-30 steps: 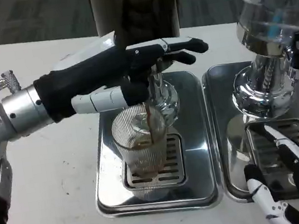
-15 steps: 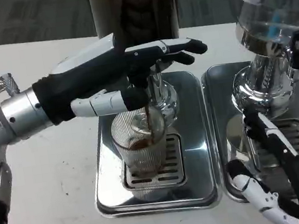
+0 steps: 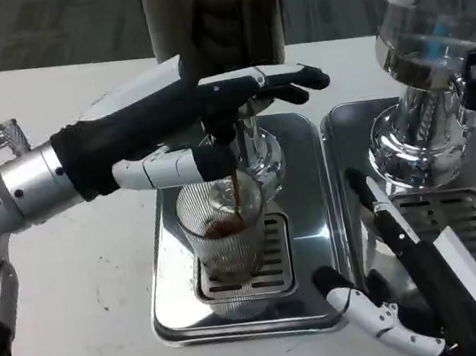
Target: Grasp the cup under the faucet to collect the drink, then remove the cup.
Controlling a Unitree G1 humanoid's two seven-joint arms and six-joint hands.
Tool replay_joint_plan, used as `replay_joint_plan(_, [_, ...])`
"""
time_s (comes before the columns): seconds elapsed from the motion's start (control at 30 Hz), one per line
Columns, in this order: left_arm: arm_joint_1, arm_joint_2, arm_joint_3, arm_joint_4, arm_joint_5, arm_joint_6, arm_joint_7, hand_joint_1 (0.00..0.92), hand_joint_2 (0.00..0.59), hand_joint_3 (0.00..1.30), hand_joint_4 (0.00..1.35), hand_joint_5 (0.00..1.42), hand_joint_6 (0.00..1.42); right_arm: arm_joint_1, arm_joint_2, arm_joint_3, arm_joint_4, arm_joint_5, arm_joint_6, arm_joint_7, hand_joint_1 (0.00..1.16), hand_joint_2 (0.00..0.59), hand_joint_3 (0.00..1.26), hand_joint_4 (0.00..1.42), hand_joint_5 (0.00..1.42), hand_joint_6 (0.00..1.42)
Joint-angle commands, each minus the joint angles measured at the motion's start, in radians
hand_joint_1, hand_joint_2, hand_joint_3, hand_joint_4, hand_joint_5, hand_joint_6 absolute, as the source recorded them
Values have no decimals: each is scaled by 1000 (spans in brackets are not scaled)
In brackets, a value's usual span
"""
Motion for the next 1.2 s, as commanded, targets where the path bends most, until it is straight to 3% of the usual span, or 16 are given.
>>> replay_joint_plan(0.03, [24, 15, -19, -7, 26, -21, -10, 0, 95, 172, 85, 139, 74, -24, 4, 8, 11, -10, 28, 9, 434, 229, 0, 0, 0, 0])
replay_joint_plan(0.5, [26, 26, -26, -18, 26, -31, 2, 0, 95, 173, 89, 148, 74, -107, 8, 50, 30, -39, 98, 35, 461, 219, 0, 0, 0, 0])
replay_joint_plan(1.2, [39, 42, -31, -46, 24, -18, 31, 0, 95, 173, 95, 150, 74, -227, 52, 73, 135, -21, 98, 32, 473, 231, 0, 0, 0, 0])
